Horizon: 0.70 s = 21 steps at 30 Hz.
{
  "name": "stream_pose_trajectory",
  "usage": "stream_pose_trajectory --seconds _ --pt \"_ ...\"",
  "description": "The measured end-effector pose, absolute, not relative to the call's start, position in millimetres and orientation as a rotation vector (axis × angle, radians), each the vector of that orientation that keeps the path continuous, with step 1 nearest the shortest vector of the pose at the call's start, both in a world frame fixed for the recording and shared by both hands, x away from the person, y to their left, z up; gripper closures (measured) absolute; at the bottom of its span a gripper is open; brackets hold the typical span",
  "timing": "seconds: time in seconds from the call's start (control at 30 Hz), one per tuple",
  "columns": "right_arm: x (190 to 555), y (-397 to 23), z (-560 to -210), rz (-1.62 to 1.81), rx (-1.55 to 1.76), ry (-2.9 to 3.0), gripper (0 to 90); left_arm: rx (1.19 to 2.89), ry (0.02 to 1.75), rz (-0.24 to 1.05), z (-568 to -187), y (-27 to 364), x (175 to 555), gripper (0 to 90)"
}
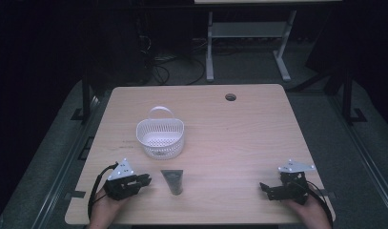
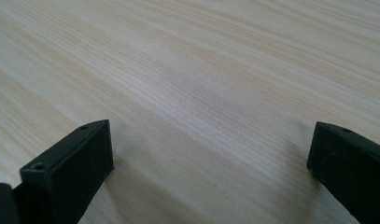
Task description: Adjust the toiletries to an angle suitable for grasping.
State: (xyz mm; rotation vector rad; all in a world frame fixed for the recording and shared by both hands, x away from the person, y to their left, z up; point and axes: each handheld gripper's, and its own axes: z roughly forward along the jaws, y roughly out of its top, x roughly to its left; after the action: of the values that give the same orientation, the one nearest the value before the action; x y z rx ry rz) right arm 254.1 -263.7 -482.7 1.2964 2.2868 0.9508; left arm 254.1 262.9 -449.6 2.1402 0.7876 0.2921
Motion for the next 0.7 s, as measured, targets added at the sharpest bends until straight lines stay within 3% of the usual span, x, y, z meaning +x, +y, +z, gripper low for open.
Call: stream_pose_trajectory --seconds 0.07,0.7 --pt "254.1 -263.7 -482.7 0.951 1.296 2.287 0.0 2.139 0.794 0.283 -445.6 261.8 253.6 89.6" --pt "254.0 -263.7 -482.7 0.951 1.296 2.287 0.0 2.104 0.731 0.288 -417.5 256.7 263.6 89.7"
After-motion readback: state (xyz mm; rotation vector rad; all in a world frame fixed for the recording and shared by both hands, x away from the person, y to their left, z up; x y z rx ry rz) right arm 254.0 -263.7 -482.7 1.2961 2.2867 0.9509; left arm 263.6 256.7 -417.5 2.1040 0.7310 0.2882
